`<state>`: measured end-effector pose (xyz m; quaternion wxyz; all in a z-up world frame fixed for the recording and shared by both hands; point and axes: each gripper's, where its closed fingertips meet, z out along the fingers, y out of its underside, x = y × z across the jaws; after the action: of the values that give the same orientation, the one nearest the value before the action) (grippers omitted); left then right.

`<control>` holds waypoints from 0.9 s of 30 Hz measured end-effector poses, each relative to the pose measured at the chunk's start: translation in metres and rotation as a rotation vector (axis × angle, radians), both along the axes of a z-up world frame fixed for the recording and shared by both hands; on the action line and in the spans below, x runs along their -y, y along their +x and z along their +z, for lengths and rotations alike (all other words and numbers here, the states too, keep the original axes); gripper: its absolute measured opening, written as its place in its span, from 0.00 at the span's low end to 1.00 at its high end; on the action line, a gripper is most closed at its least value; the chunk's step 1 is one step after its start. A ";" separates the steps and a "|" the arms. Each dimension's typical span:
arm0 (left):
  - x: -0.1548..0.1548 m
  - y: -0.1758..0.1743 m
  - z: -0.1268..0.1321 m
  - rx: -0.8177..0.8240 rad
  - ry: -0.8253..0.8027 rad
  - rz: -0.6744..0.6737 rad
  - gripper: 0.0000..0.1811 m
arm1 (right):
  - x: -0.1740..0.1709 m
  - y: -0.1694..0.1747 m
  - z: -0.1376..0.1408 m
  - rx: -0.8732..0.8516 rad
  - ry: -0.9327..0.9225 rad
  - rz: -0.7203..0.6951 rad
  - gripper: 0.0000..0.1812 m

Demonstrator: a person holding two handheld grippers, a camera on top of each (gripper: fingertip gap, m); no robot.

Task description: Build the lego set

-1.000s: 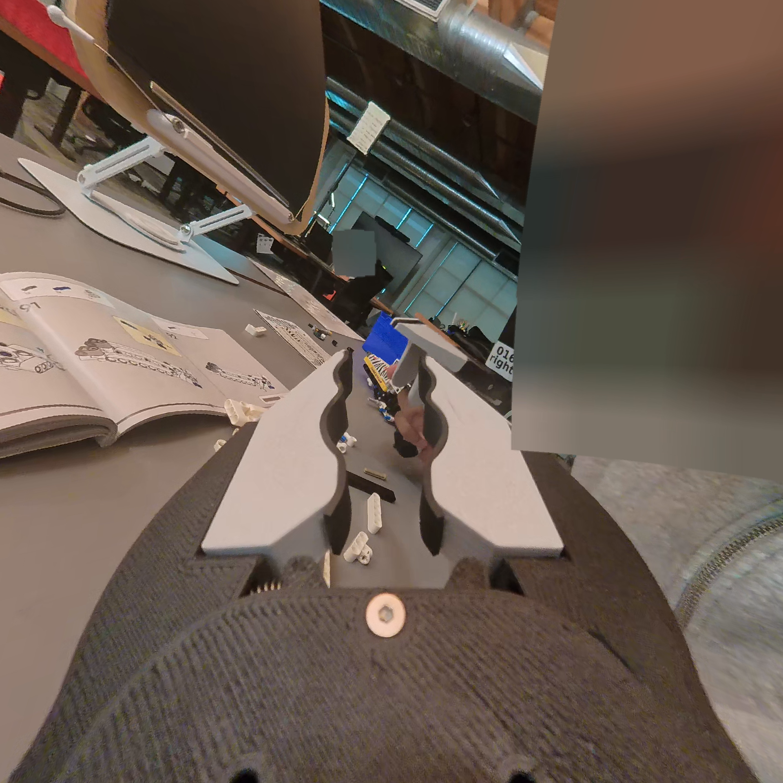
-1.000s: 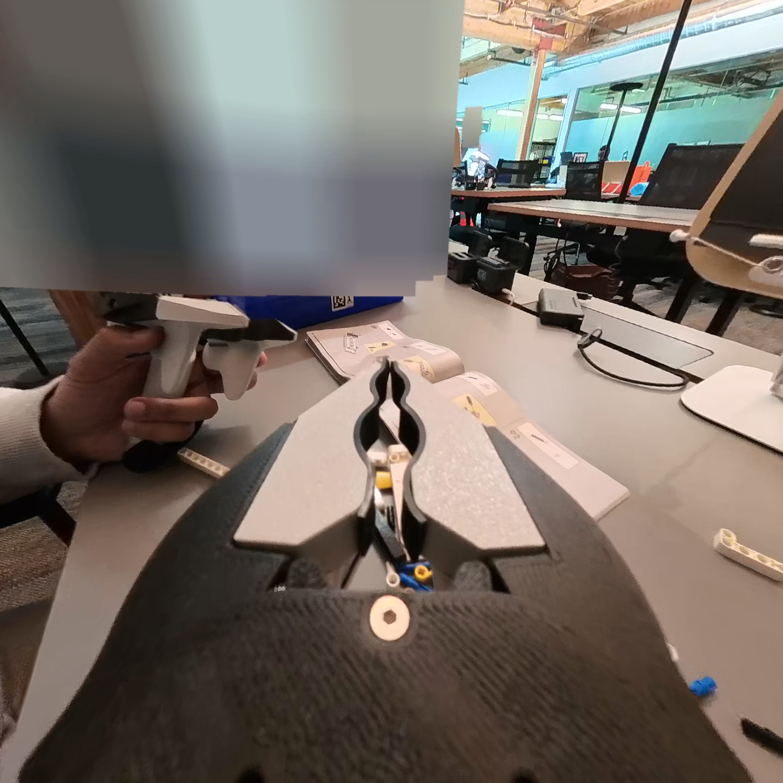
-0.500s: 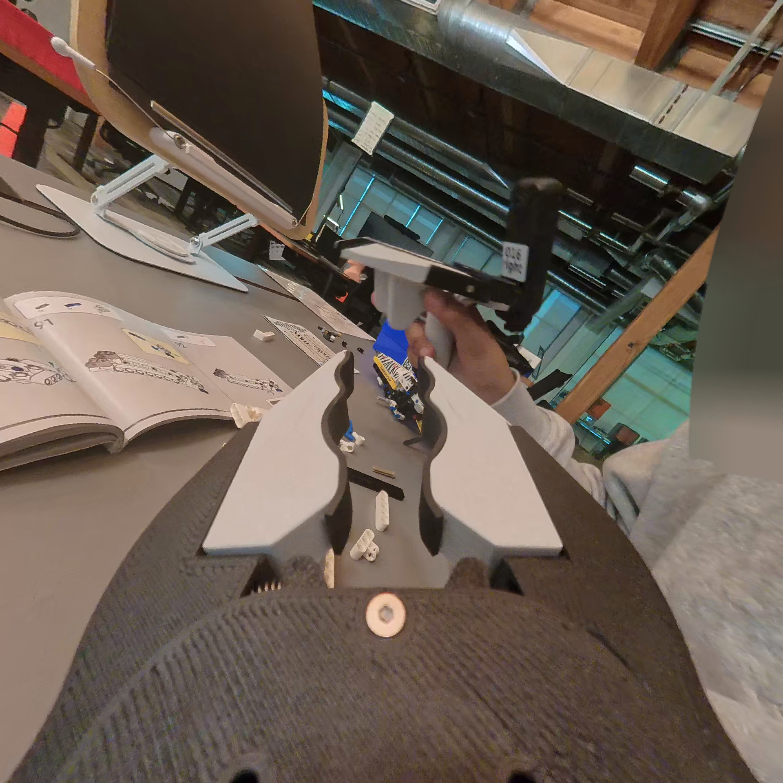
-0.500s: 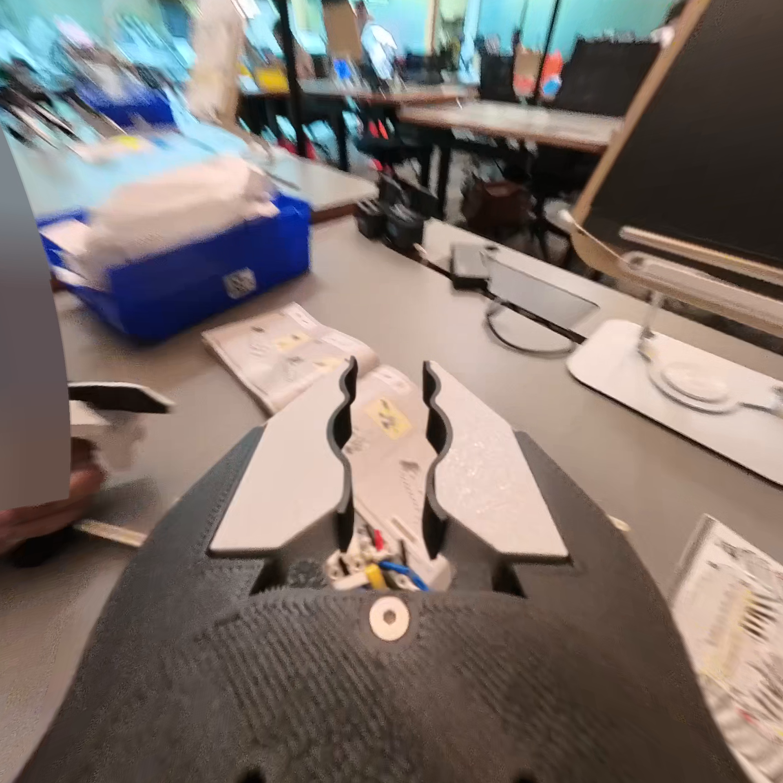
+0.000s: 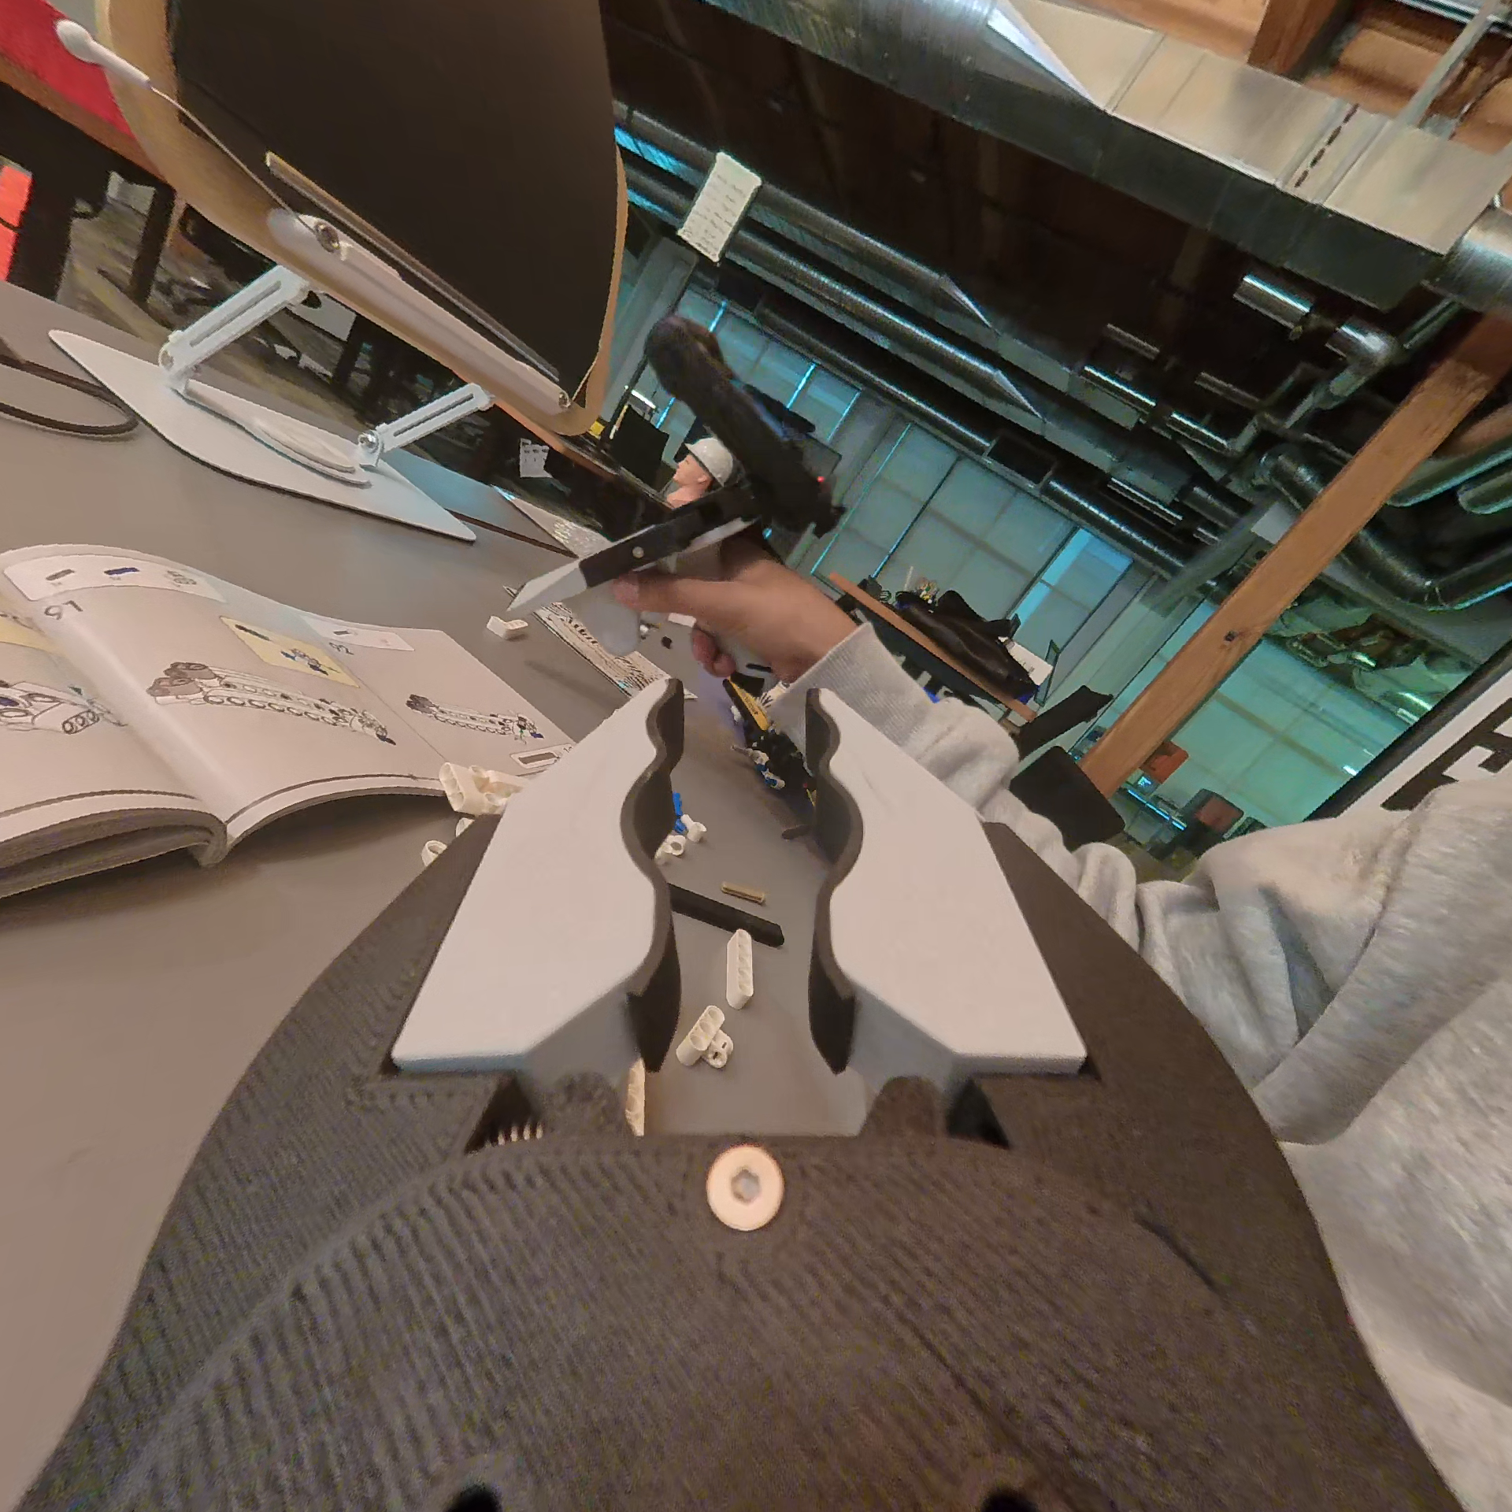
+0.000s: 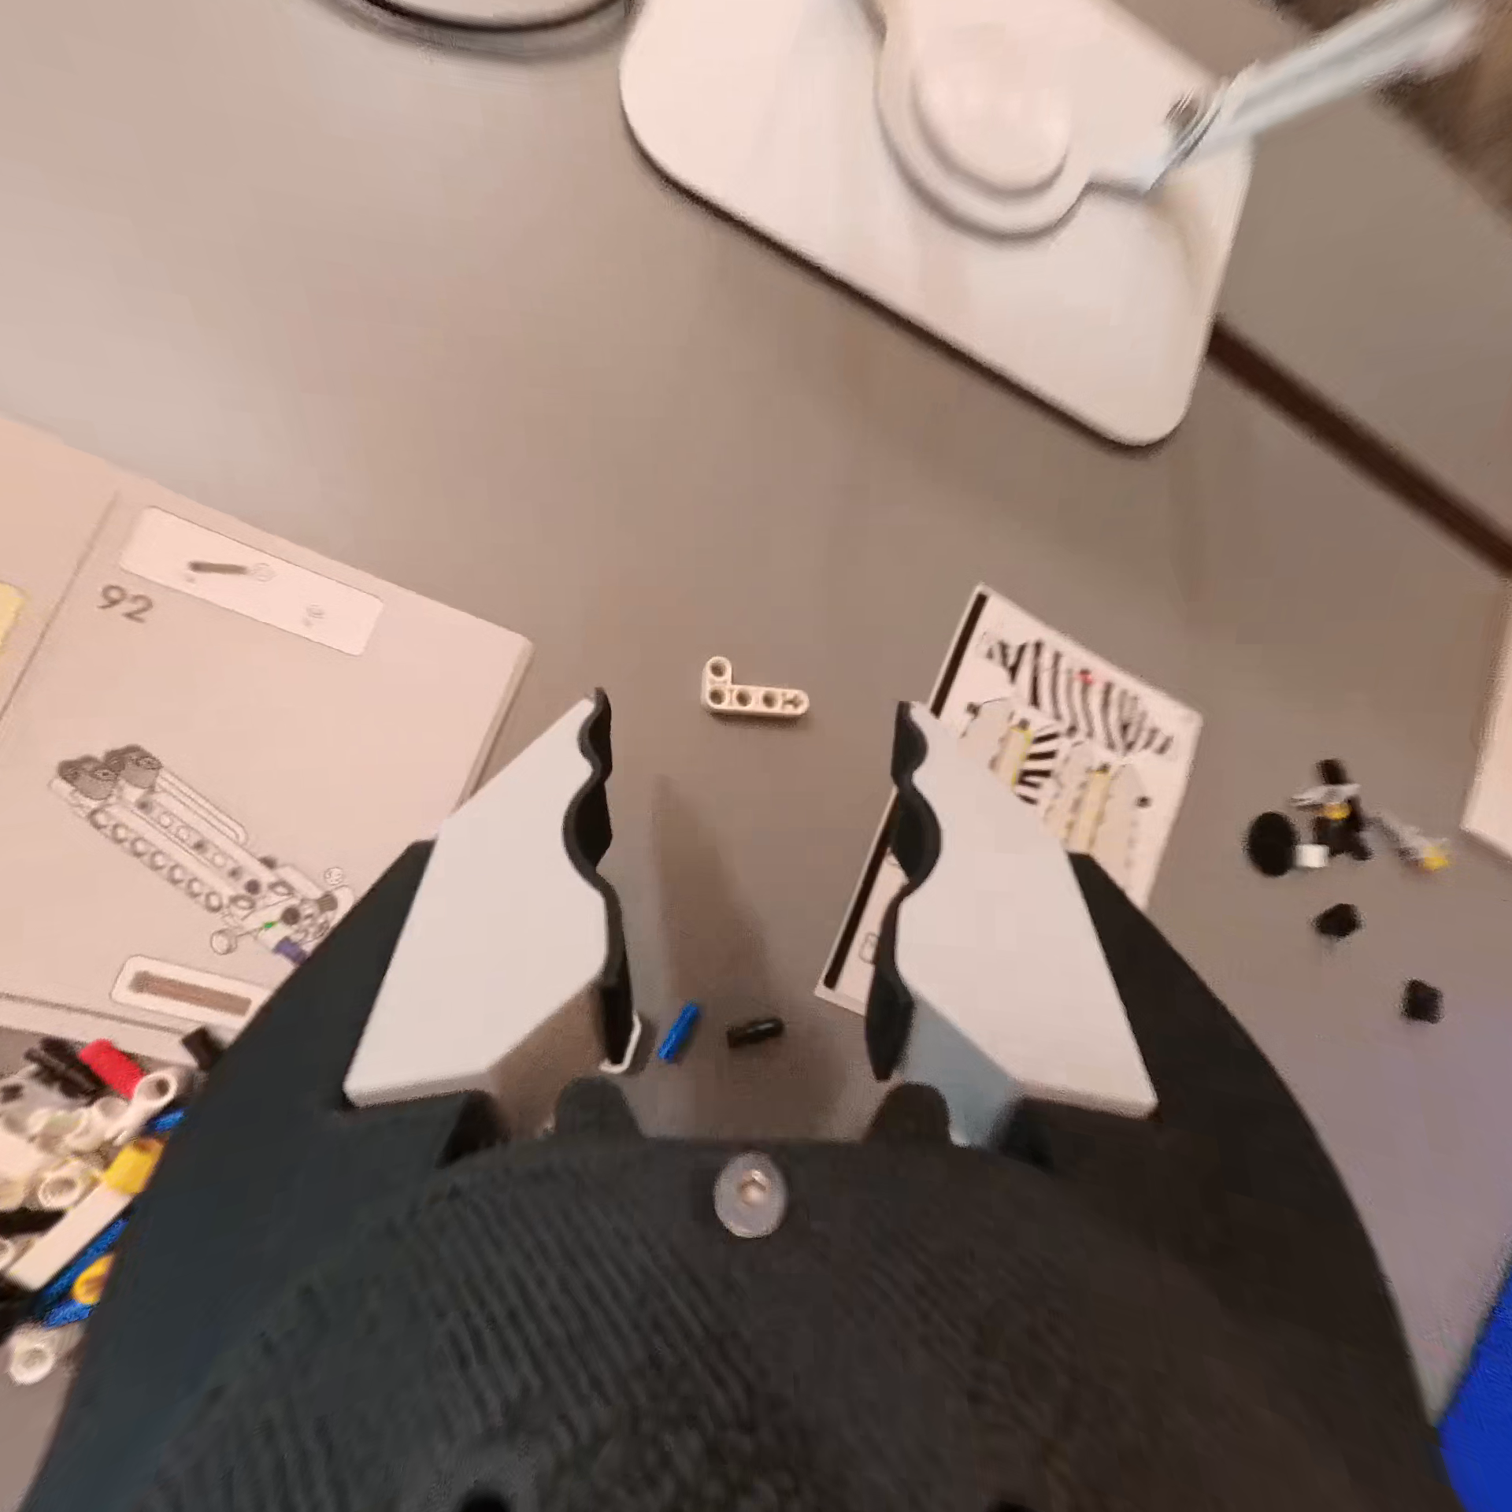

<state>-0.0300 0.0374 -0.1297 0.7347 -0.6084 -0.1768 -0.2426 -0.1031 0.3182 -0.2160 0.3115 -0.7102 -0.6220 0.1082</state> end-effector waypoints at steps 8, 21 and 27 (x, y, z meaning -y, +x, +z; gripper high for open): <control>-0.001 0.000 0.000 -0.006 -0.005 0.001 0.15 | -0.005 -0.010 -0.032 0.035 -0.187 -0.057 0.36; -0.004 0.012 0.003 -0.097 -0.017 -0.010 0.19 | 0.226 0.051 0.123 -0.506 -0.889 0.700 0.17; -0.008 0.058 0.018 -0.558 -0.022 0.137 0.29 | 0.285 0.130 0.145 -0.575 -1.589 0.696 0.17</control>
<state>0.0275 0.0453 -0.1114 0.7629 -0.6463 -0.0114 -0.0136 0.0270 0.0330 -0.0714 -0.1764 -0.4339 -0.4420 0.7650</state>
